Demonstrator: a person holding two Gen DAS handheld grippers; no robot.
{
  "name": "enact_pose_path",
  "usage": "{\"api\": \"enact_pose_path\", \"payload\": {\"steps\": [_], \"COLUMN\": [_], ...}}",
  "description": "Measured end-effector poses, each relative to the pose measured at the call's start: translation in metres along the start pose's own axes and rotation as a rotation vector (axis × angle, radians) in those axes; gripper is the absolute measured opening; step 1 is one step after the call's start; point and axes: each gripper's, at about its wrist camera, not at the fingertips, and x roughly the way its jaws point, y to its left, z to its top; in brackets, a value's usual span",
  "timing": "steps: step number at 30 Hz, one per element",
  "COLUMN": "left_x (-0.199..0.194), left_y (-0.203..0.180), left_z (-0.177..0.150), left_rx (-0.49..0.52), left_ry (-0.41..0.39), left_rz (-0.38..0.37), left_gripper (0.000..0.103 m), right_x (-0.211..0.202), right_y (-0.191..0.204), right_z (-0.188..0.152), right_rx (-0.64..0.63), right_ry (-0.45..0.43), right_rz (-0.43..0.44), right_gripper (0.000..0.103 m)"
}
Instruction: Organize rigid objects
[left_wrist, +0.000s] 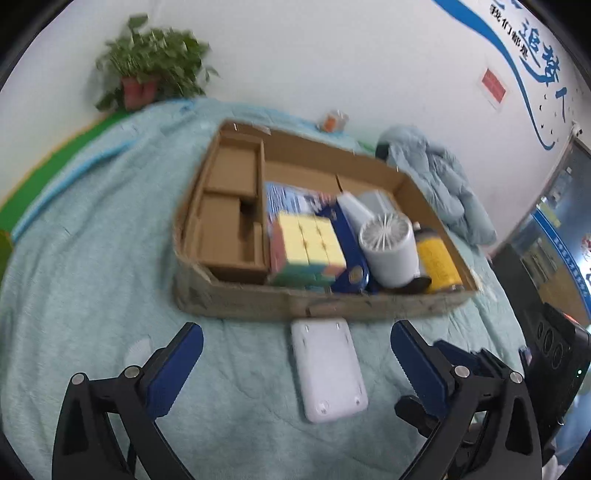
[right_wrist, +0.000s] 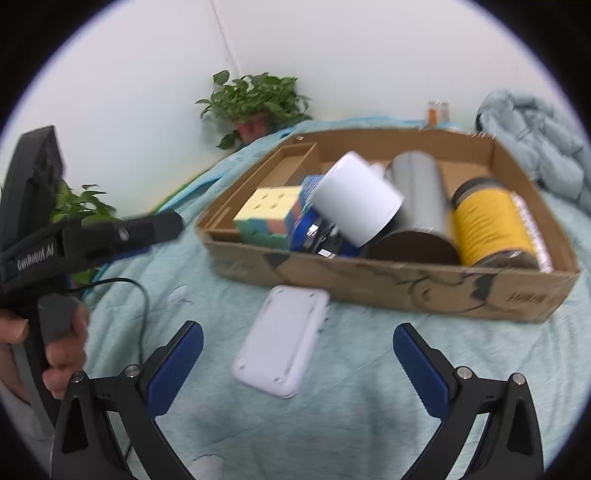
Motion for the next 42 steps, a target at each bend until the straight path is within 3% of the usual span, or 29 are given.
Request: {"api": "enact_pose_path", "payload": {"steps": [6, 8, 12, 18, 25, 28, 31, 35, 42], "left_x": [0.053, 0.066, 0.085, 0.108, 0.104, 0.102, 0.105, 0.111, 0.112], "left_y": [0.011, 0.011, 0.0, -0.004, -0.023, -0.018, -0.009, -0.01, -0.011], "left_z": [-0.017, -0.021, -0.029, -0.04, -0.046, -0.042, -0.04, -0.039, -0.05], "left_rx": [-0.073, -0.074, -0.049, -0.073, -0.026, -0.061, -0.122, -0.109, -0.115], "left_ry": [0.169, 0.201, 0.251, 0.305, 0.3, 0.281, 0.286, 0.314, 0.356], "left_rz": [-0.151, -0.127, -0.173, -0.211, -0.248, -0.21, -0.219, -0.204, -0.263], "left_gripper": [0.102, 0.102, 0.101, 0.089, 0.085, 0.073, 0.07, 0.06, 0.046], "right_x": [0.016, 0.023, 0.046, 0.054, 0.052, 0.053, 0.057, 0.067, 0.077], "right_y": [0.003, 0.006, 0.005, 0.003, -0.007, -0.009, -0.009, -0.001, 0.012], "right_z": [-0.009, -0.011, -0.018, -0.025, -0.027, -0.024, -0.022, -0.023, -0.026], "right_rx": [-0.003, -0.013, 0.009, 0.029, 0.041, 0.05, 0.038, 0.009, -0.014], "right_ry": [0.063, 0.091, 0.18, 0.191, 0.186, 0.189, 0.187, 0.199, 0.226], "right_rz": [-0.005, -0.013, -0.019, 0.041, 0.043, 0.051, 0.04, 0.045, 0.046], "right_gripper": [0.102, 0.102, 0.102, 0.102, 0.102, 0.102, 0.102, 0.102, 0.094]}}
